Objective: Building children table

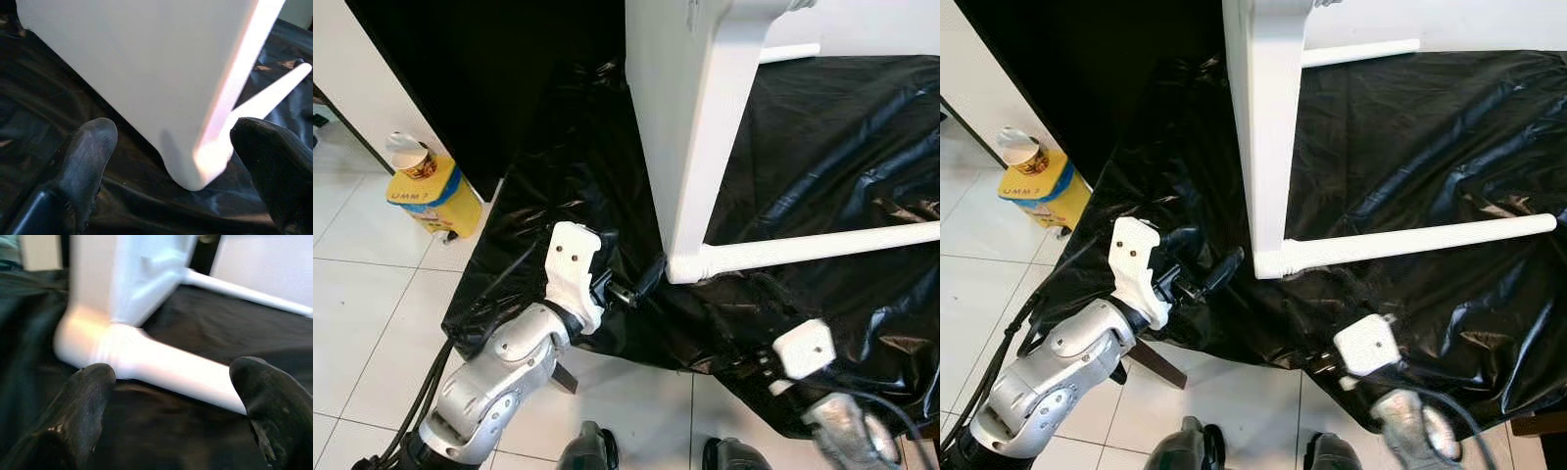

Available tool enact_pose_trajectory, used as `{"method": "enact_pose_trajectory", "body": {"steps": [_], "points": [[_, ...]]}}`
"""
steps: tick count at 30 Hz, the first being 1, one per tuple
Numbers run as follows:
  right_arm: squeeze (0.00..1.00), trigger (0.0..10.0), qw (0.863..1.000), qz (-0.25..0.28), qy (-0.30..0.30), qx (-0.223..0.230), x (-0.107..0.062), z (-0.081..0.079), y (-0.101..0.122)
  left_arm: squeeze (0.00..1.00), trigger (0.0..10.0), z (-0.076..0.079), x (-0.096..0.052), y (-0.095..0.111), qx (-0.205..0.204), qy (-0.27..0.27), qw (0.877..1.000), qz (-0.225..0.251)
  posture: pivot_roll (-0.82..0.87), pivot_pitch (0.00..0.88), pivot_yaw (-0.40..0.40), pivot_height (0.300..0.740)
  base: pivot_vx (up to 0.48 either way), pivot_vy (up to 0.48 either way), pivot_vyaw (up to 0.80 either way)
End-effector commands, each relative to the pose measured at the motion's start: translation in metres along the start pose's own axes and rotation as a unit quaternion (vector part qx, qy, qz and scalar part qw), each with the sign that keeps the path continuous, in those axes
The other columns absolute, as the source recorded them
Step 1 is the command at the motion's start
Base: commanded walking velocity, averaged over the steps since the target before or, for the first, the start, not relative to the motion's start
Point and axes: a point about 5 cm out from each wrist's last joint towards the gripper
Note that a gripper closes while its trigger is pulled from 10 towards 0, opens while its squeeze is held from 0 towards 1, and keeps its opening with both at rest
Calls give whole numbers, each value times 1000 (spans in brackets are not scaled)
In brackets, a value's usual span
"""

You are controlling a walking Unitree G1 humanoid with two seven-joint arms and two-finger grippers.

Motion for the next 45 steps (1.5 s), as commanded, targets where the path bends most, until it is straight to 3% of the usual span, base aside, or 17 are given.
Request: {"method": "enact_pose_trajectory", "body": {"steps": [1, 5, 7, 8, 17, 20, 22, 26, 28, 30, 33, 38, 44, 45], "points": [[0, 10000, 1000, -11, -12, 5, 2, 5, -3, 0, 10000, 1, -1, 1, 10, -77, 997, -1, 88, 164, 65, 740, 0, 0, 0], [0, 10000, 998, -23, -50, 9, 14, 19, -8, 0, 10000, -17, 1, 7, 28, -37, 999, 16, 88, 158, 61, 740, 0, 0, 0], [0, 10000, 998, -23, -50, 9, 14, 19, -8, 0, 10000, -17, 1, 7, 28, -37, 999, 16, 88, 158, 61, 740, 0, 0, 0], [0, 10000, 998, -23, -63, 11, 25, 24, -9, 0, 10000, -27, 2, 9, 46, -16, 999, 17, 91, 152, 55, 740, 0, 0, 0], [0, 10000, 996, -26, -76, 30, 53, 26, -12, 0, 10000, -52, 7, 9, 91, 49, 995, 1, 99, 138, 41, 740, 0, 0, 0], [0, 10000, 995, -37, -68, 60, 81, 24, -15, 0, 10000, -75, 21, 10, 114, 108, 988, -14, 100, 132, 33, 740, 0, 0, 0], [0, 10000, 995, -37, -68, 60, 81, 24, -15, 0, 10000, -75, 21, 10, 114, 108, 988, -14, 100, 132, 33, 740, 0, 0, 0], [0, 10000, 994, -49, -52, 81, 99, 23, -14, 0, 10000, -84, 32, 12, 128, 122, 984, -23, 99, 127, 27, 740, 0, 0, 0], [0, 10000, 991, -88, -32, 97, 117, 28, -16, 0, 10000, -93, 44, 18, 122, 139, 983, -23, 86, 125, 28, 740, 0, 0, 0], [0, 10000, 986, -124, -21, 106, 124, 34, -18, 0, 10000, -97, 50, 22, 117, 145, 982, -21, 77, 123, 25, 740, 0, 0, 0], [0, 10000, 985, -135, -19, 106, 126, 36, -19, 0, 10000, -98, 51, 23, 118, 145, 982, -20, 77, 123, 25, 740, 0, 0, 0], [0, 10000, 973, -198, -1, 122, 125, 42, -24, 0, 10000, -100, 55, 23, 118, 143, 982, -18, 57, 120, 20, 740, 0, 0, 0], [0, 10000, 938, -295, 27, 181, 114, 52, -26, 0, 10000, -101, 60, 25, 120, 138, 983, -7, 22, 129, 11, 740, 0, 0, 0], [0, 10000, 938, -295, 27, 181, 114, 52, -26, 0, 10000, -101, 60, 25, 120, 138, 983, -7, 22, 129, 11, 740, 0, 0, 0]]}}
Point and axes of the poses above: a point about 5 cm out from each wrist's last joint towards the gripper, its own x axis pointing out of the wrist towards the gripper, its own y axis along the axis of the wrist's last joint, z = x × y, and after that the axes turned 5 degrees about -x, right-handed
